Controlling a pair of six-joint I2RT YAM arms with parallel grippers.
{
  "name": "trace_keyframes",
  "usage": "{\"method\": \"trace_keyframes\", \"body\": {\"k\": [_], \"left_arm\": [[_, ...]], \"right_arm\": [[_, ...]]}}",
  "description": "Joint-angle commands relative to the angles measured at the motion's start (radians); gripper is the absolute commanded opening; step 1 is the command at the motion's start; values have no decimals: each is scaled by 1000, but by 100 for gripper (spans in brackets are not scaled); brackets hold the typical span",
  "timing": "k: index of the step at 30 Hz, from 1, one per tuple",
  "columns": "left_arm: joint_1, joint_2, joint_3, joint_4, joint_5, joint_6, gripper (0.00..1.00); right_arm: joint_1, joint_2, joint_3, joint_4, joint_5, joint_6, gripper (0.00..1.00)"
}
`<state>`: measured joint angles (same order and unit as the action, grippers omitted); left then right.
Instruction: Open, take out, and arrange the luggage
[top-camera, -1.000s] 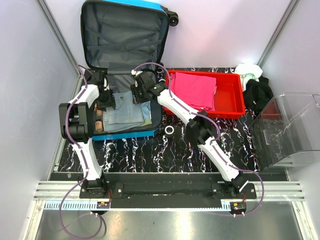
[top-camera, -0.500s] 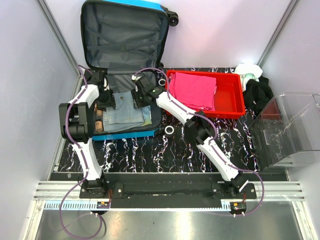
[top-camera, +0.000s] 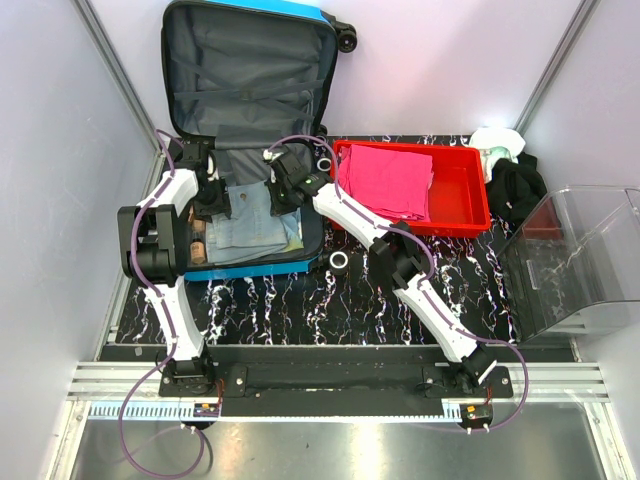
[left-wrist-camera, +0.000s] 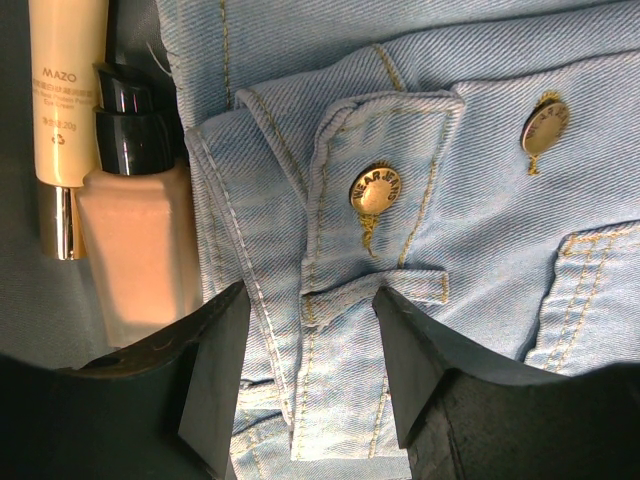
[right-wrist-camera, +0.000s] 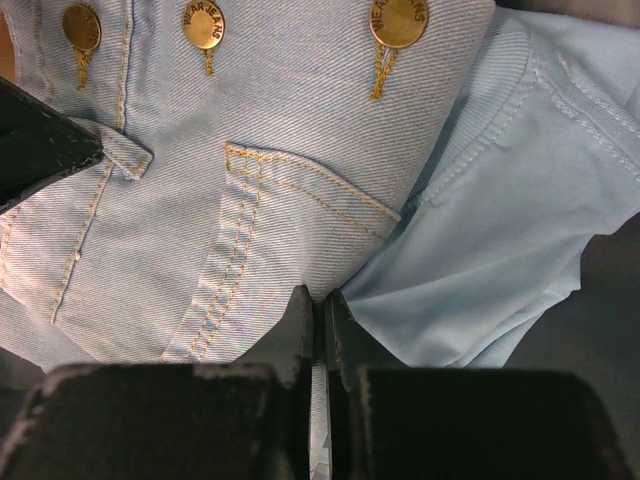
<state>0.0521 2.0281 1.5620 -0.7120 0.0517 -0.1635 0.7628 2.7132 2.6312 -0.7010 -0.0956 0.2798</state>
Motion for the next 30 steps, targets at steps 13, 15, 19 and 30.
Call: {"method": "trace_keyframes", "body": {"k": [13,15,19,30], "left_arm": [[0,-37,32,23,28,13,57],[0,-35,32,23,28,13,57],[-1,-32,40,22,31,12,57],[-1,-31,35,20,37,12,57]], "right_arm": [[32,-79,59,14,53,-88,29],[35,-86,59,12,54,-97,29],[41,-87,53,11,39,-97,30],[67,-122,76,11,79,-139,41]]}}
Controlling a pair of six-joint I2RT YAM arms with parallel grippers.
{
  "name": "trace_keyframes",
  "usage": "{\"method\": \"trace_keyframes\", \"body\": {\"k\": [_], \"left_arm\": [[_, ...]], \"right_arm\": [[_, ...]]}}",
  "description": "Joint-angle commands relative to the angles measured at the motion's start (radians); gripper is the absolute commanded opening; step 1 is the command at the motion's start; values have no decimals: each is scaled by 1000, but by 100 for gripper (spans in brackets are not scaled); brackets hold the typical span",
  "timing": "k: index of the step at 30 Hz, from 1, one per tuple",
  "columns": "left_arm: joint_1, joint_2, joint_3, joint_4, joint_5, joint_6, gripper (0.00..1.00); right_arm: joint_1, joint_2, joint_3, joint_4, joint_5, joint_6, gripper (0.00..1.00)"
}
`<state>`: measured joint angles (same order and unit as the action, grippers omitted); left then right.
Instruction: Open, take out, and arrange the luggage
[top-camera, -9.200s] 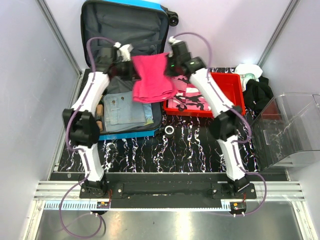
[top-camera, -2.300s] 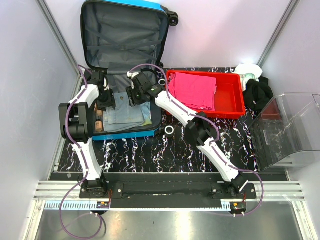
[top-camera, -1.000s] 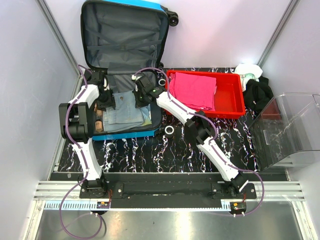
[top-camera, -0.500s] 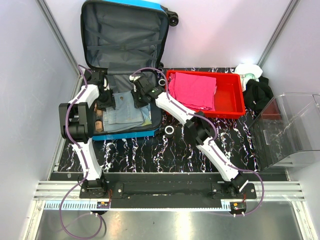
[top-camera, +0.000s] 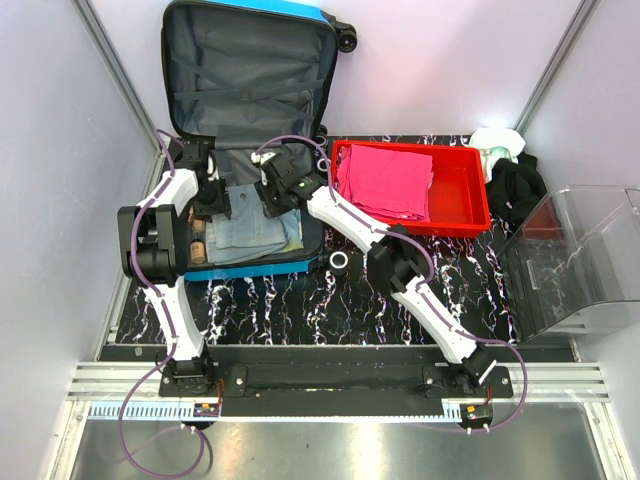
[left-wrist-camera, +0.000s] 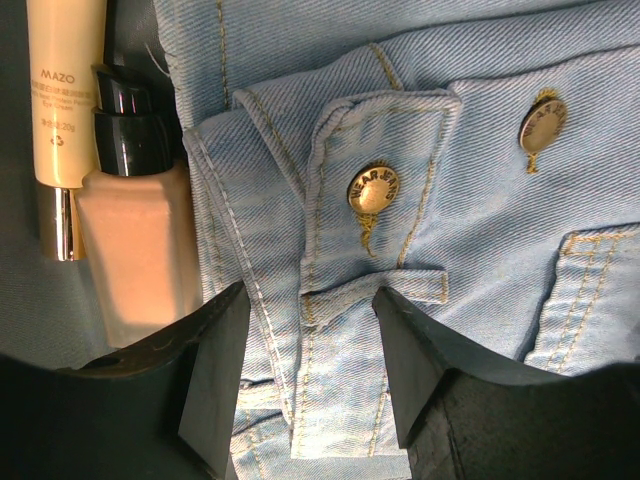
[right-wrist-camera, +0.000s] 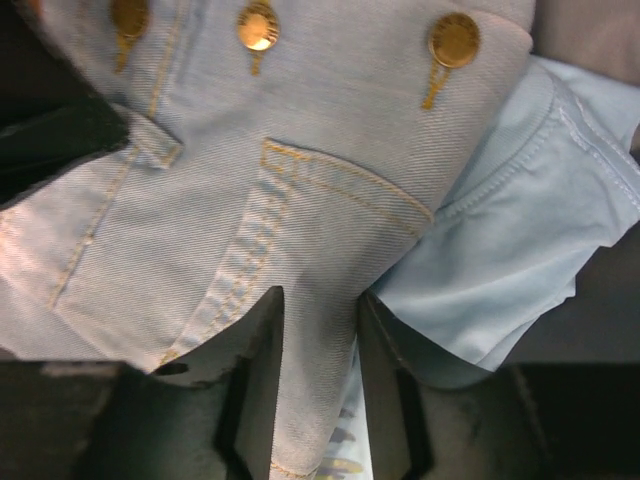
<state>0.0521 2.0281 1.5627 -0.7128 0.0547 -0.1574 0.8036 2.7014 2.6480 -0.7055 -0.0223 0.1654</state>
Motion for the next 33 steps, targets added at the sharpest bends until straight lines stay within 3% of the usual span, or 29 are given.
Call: {"method": "trace_keyframes", "body": {"k": [1,7,10,23,26,32,33], "left_arm": [[0,-31,34,21,34,5,57],[-1,-35,31,22,30,10,57],[2,-37,27,21,31,9,57],[5,-58,-4,32,28,15,57],[5,-63,-3,32,27,13,56],[6,-66,3,29,25,16,57],[8,-68,3,27,27,16,57]], "right_arm": [[28,-107,56,17,-2,-23,42],[40,-97,38,21,-39,-6,44],[31,-85,24,34,-71,31,36],[-18,-3,7,5,-76,131,34],[-23,12,4,8,-117,141,28],[-29,12,10,17,-140,146,1],[-29,3,10,15,-140,148,0]]}}
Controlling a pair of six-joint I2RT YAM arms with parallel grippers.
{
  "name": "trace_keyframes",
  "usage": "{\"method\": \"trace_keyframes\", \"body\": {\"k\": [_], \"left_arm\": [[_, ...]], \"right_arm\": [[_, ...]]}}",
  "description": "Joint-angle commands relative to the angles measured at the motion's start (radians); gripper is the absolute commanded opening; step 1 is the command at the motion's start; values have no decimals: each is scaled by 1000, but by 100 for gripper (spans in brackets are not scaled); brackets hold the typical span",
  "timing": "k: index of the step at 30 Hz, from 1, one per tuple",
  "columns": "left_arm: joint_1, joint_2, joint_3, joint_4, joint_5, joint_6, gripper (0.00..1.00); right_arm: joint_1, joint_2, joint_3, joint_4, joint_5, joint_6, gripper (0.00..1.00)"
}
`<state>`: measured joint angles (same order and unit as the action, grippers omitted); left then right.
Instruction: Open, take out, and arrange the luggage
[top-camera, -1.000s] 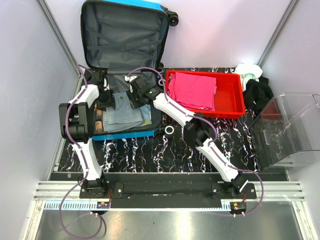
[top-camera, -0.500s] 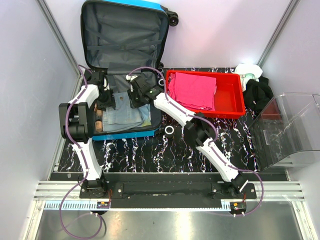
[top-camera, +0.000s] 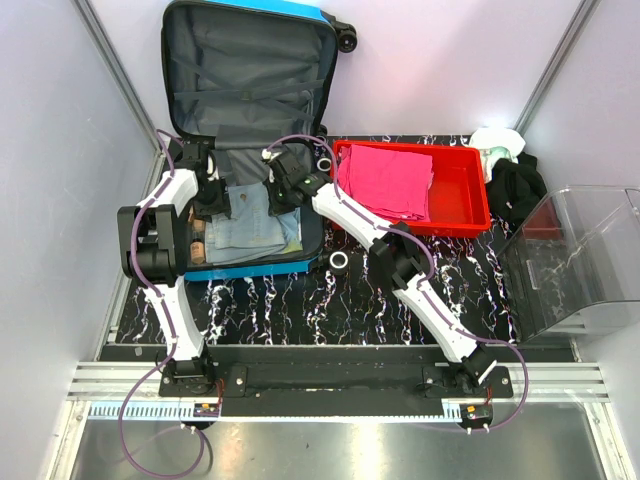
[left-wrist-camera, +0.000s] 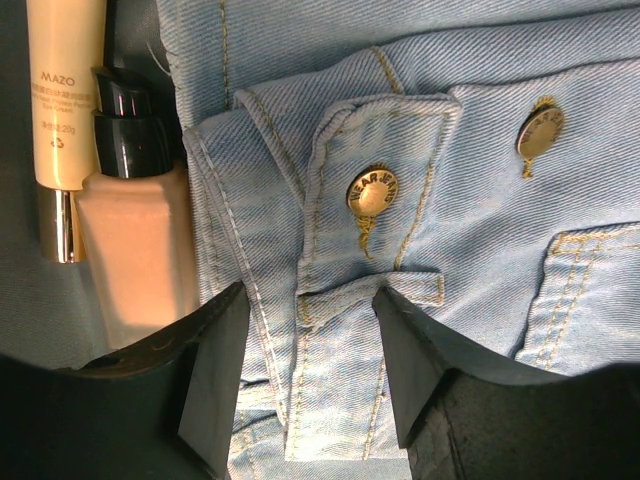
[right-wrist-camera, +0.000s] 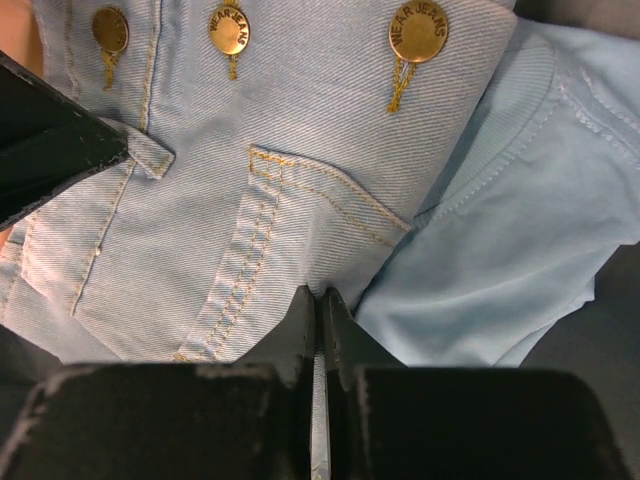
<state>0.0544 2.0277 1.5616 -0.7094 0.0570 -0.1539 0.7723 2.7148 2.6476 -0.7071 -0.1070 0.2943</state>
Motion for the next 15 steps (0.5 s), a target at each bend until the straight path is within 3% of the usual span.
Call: {"method": "trace_keyframes", "body": {"k": [1,15], "left_arm": [[7,-70,9,24,21,14,57],[12,-86,64,-1,37,-21,57]], "right_arm": [[-1,-15,18,17,-54,19,0],[-21,-187,71,17,1,-3,0]]}}
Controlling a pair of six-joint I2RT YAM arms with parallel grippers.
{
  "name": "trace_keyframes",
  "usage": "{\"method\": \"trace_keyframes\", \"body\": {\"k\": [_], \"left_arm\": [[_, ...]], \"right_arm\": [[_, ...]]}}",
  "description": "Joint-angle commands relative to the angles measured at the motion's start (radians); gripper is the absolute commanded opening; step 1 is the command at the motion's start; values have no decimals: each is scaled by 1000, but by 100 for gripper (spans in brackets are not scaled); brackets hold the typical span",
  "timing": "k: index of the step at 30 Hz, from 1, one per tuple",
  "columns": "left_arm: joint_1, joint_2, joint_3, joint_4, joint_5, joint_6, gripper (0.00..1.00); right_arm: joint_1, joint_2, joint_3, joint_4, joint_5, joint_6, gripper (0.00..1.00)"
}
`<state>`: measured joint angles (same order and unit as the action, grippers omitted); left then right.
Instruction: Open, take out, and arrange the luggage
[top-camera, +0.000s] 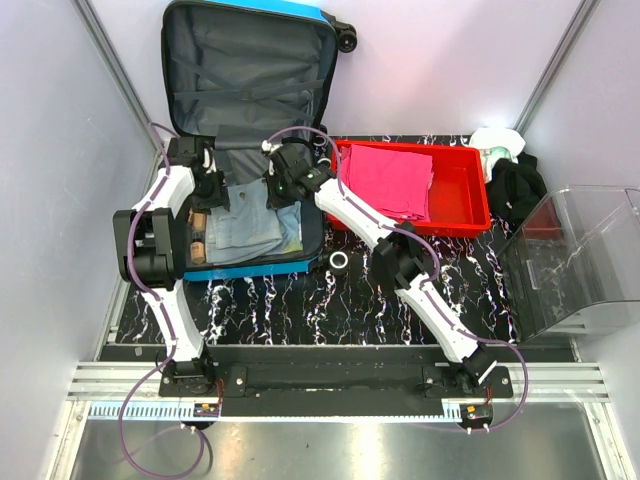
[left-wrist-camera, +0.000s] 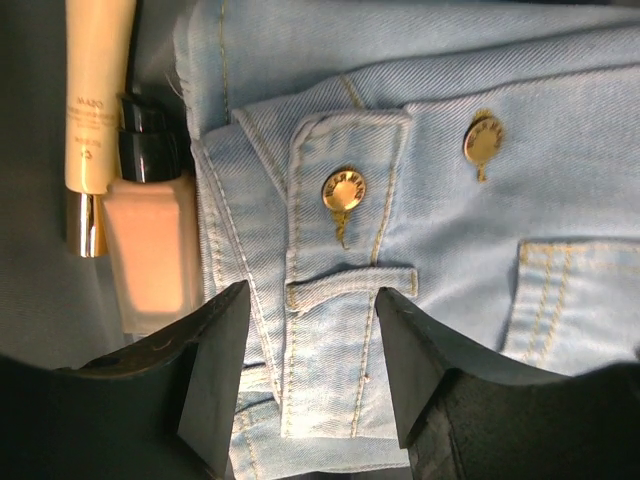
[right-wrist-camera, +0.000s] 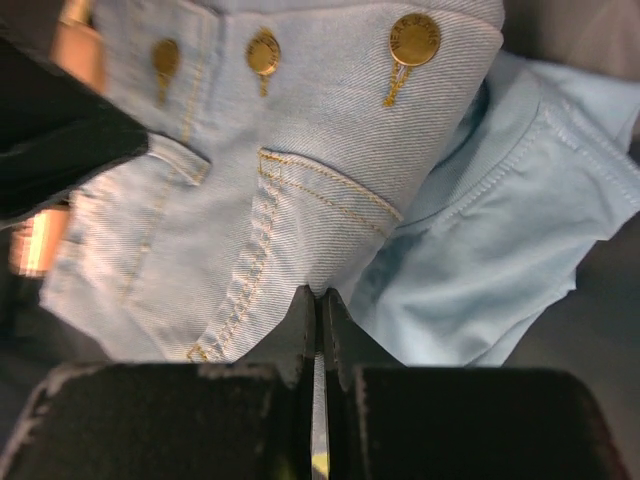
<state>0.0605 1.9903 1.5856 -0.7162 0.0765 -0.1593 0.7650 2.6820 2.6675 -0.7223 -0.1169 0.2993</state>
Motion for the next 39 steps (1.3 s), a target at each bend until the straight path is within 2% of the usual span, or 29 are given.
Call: {"method": "trace_keyframes", "body": {"k": [1,11,18,21,29,32,36,37,39], "left_arm": [[5,-44,42,3,14,-20,57],[-4,-33,39,-5,8,-42,60],[-19,83,91,-29,71,-77,63],[-37,88,109,-22,109,-77,63],[-54,140,122,-35,106,-91,63],[-54,139,125,-28,128,-85,58],[-56,134,132,-20,160,-74,47],[-71,133,129,-20,160,-71,40],[-79,125,128,-19,151,-63,33]], "right_arm": [[-18,-160,46,31,3,0,0],[-41,-243,-38,11,-4,9,0],[-53,-194,-32,12,-44,24,0],[-56,-186,-40,8,-30,9,0],[-75,-188,-84,0,0,3,0],[-75,-183,-83,0,-10,4,0],[-75,-174,-83,0,-18,14,0],[-75,-174,-81,0,-20,17,0],[-75,-174,-81,0,-17,15,0]]}}
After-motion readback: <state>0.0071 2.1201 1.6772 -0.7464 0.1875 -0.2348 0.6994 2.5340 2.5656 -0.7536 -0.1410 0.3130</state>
